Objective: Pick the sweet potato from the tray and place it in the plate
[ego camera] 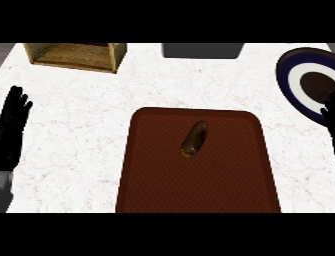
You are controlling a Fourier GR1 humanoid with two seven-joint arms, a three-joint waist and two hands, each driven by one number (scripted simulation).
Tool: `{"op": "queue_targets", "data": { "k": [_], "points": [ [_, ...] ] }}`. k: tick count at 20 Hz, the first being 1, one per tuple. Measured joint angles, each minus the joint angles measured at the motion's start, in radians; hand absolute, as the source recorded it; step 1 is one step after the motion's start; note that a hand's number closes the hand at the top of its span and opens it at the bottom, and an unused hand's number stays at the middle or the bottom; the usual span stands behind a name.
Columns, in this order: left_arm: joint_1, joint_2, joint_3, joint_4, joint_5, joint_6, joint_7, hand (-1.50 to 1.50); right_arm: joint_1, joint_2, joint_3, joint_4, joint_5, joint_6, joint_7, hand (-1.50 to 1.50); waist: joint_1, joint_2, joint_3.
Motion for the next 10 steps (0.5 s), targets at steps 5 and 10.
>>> {"op": "queue_targets", "data": {
  "k": [5, 10],
  "points": [
    [0.024, -0.064, -0.074, 0.034, 0.012, -0.036, 0.059, 0.0, -0.16, -0.062, 0.088, -0.058, 0.214, -0.132, 0.155, 1.5, 0.016, 0.008, 0.005],
    [0.056, -0.122, -0.149, 0.051, 0.039, -0.085, 0.108, 0.0, -0.23, -0.242, 0.144, -0.033, 0.508, -0.199, 0.302, -1.5, 0.013, 0.013, -0.01]
  ]
}}
